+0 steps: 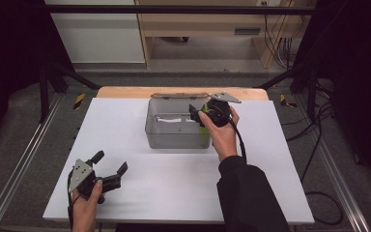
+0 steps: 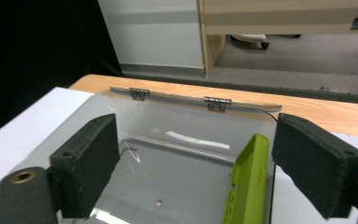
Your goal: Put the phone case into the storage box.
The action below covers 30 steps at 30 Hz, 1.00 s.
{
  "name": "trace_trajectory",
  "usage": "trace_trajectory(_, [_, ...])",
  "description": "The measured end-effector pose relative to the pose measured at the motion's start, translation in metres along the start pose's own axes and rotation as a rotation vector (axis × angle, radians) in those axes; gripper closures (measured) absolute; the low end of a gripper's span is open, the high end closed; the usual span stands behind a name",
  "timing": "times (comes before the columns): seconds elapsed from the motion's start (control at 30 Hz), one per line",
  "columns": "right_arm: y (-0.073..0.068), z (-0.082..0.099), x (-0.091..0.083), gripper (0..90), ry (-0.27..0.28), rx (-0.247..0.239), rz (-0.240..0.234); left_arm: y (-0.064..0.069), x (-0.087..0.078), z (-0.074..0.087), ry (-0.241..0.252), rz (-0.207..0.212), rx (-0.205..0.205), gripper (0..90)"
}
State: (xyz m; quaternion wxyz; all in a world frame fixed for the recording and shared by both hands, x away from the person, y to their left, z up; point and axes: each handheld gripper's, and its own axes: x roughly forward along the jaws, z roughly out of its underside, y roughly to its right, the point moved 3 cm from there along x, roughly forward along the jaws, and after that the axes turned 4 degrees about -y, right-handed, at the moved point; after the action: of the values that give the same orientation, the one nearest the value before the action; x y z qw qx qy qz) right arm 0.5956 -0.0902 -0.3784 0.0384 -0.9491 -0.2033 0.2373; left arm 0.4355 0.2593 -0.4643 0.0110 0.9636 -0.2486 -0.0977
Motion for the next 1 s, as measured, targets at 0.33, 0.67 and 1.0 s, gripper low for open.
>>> trace_trajectory(0.33, [-0.0009, -0.0023, -0.0022, 12.6, 0.019, -0.014, 0.013, 0.0000, -0.0003, -0.0002, 0.002, 0.002, 0.002, 1.3])
trace_trajectory(0.67, [-0.0024, -0.0040, -0.0035, 11.1, 0.072, -0.053, 0.037, -0.0001, -0.0003, -0.0003, 0.003, 0.004, 0.003, 1.2])
trace_trajectory(1.0, [-0.0050, -0.0046, -0.0037, 8.2, 0.123, -0.100, 0.069, -0.0001, -0.0003, -0.0003, 0.003, 0.005, 0.003, 1.2])
